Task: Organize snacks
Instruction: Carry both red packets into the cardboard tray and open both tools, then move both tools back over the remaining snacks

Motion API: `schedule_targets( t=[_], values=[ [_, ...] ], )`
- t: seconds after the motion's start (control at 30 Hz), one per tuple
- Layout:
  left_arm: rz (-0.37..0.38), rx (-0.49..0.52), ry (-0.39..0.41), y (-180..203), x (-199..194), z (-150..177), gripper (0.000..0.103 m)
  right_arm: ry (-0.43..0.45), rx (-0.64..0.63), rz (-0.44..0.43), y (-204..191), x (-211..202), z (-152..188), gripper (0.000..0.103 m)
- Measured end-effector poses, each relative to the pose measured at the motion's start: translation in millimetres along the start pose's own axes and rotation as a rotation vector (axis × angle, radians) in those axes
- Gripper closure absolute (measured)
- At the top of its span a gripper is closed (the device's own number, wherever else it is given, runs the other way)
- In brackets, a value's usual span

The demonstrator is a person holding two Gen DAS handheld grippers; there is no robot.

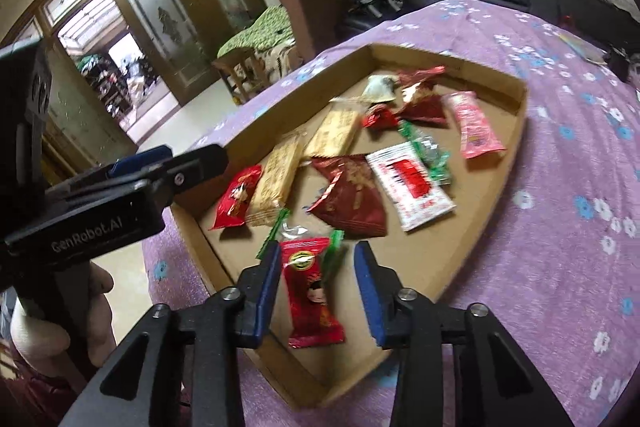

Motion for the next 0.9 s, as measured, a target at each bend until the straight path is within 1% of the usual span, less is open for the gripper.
schedule_targets(
  t=[0.23,0.33,0.7,0.8,0.9],
  values=[
    [-0.057,0.081,0.041,20.7,-15.1,0.6,0.022,0.062,0.059,0.034,26.2,-34.0,3.5,0.059],
    [-0.068,0.112,0.052,30.7,-21.2,0.2,0.022,0.085,0.082,0.053,38.3,-48.4,6.9,0.056],
    [-0.050,0.228,0.046,80.8,-25.2,0.6,0.022,0.179,0.221,0.142,112.0,-113.8,29.0,0.054],
    [-0.036,0.257,0.045,95.9,-24.6,0.1,0.021,0.202,0.257,0.174,131.9,-133.7,36.7,0.054],
    [-0.006,0.284,0.040,112.6,-24.8,0.1,0.021,0.229,0.302,0.222,158.7,-157.2,45.4,0.054]
  ],
)
Point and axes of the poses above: each gripper's, at about its wrist camera, not at the fingertips, and x roughly the way its jaws point, y to its right, z to its underside, the point moved 4 cm from there along x, roughly the way its jaws point, and after that the axes turned 8 degrees about -z, right-handed, at the moved point
